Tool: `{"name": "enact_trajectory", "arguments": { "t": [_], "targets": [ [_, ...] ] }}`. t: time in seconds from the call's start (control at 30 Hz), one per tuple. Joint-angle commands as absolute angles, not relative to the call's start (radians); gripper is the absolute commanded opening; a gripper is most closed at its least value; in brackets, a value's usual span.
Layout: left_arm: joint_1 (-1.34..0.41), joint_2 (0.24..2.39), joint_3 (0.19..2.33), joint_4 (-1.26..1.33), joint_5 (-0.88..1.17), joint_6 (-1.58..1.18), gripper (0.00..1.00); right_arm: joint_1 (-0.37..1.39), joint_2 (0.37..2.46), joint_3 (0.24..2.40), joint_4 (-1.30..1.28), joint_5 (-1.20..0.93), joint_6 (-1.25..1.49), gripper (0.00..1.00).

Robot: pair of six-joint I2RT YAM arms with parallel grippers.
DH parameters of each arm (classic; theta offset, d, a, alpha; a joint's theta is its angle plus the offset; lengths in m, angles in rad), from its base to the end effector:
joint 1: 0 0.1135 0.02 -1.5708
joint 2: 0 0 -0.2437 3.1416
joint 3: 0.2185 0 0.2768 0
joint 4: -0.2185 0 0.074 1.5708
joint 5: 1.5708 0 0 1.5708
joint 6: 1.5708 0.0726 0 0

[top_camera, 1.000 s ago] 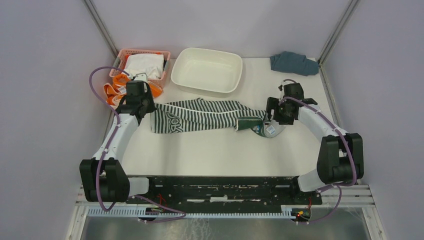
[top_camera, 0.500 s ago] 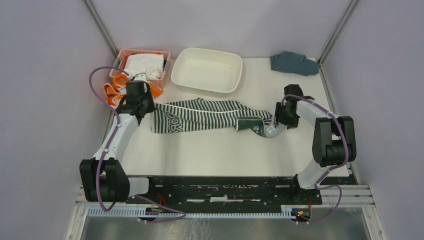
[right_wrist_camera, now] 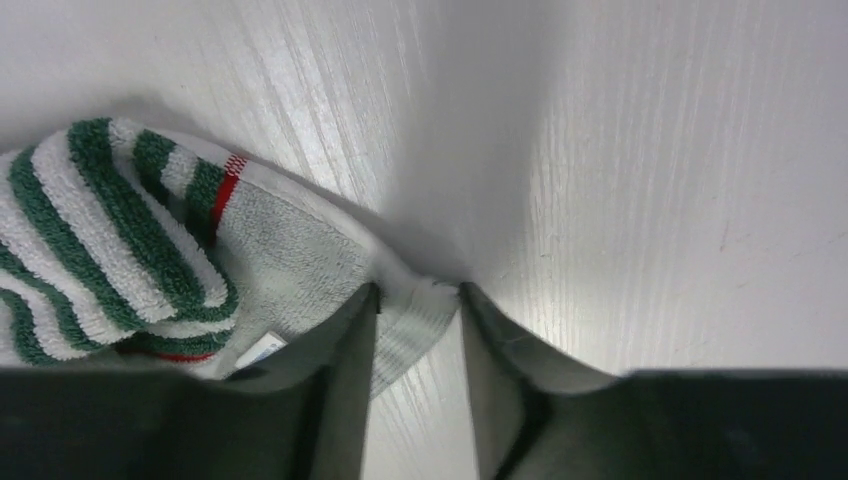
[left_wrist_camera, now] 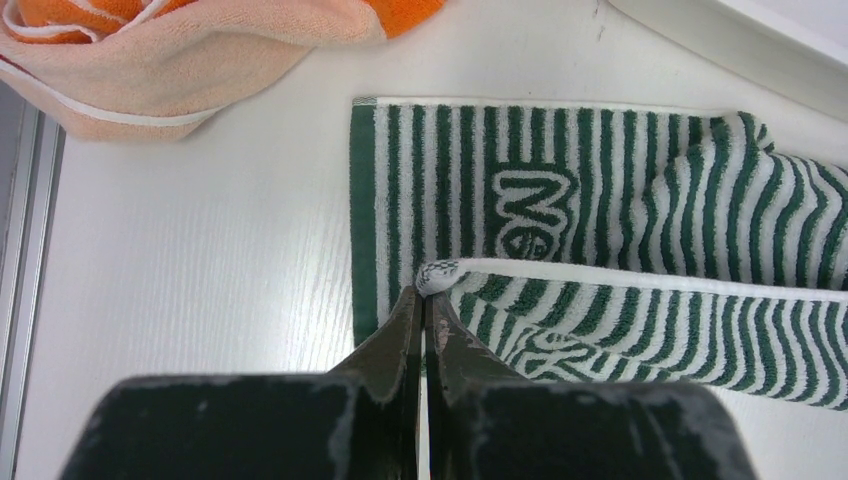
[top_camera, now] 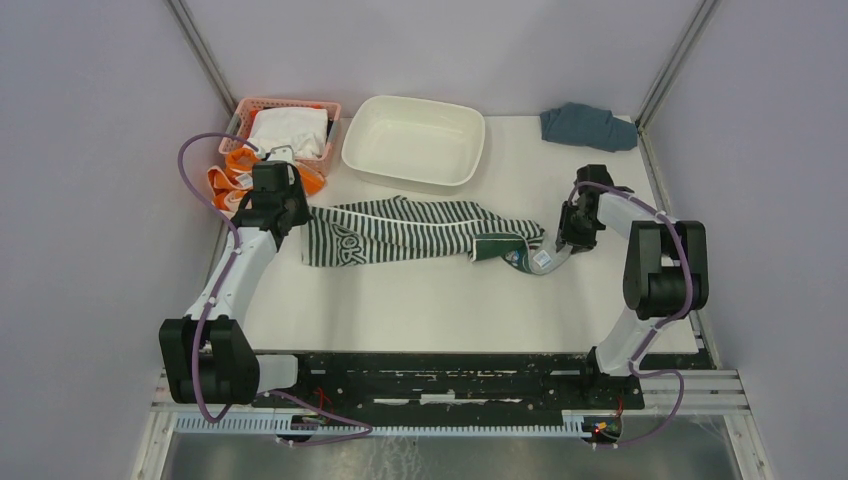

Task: Roll the towels
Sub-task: Flatten out the towel at the center of the board.

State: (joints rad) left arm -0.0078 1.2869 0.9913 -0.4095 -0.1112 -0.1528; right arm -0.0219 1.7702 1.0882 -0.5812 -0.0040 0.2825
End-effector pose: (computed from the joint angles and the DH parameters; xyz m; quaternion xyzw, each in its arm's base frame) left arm 0.3391 0.0054 0.2314 -0.0889 0.9023 0.0167 0.4215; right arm 0.3602 -0.0076 0.0889 0.1495 0.9768 0.0219 0.1516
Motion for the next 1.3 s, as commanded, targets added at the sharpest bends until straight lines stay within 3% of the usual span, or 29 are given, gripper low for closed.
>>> {"name": "enact_trajectory", "arguments": {
  "t": [0.0, 0.1, 0.17, 0.57, 0.83, 1.07, 1.27],
  "targets": [
    [-0.006, 1.273, 1.020, -0.367, -0.127, -0.198, 0.03, -0.035, 1.808, 1.108, -0.578, -0.024, 0.277, 0.38],
    [-0.005, 1.291, 1.095, -0.407, -0.133, -0.209, 0.03, -0.052, 1.780, 1.138, -0.603, 0.001, 0.281, 0.11],
    [-0.005, 1.303, 1.159, -0.434, -0.147, -0.225, 0.03, -0.058, 1.751, 1.187, -0.636, 0.033, 0.274, 0.01],
    [0.042, 1.342, 1.532, -0.508, -0.212, -0.249, 0.03, -0.061, 1.506, 1.440, -0.789, 0.191, 0.218, 0.00],
    [0.049, 1.260, 1.714, -0.619, -0.260, -0.210, 0.03, -0.060, 1.247, 1.491, -0.837, 0.192, 0.159, 0.00],
    [0.037, 1.140, 1.819, -0.783, -0.393, -0.170, 0.03, -0.016, 0.992, 1.477, -0.848, 0.202, 0.113, 0.00],
    [-0.018, 1.031, 1.771, -0.854, -0.502, -0.168, 0.03, 0.071, 0.890, 1.497, -0.889, 0.275, 0.057, 0.00]
  ]
}}
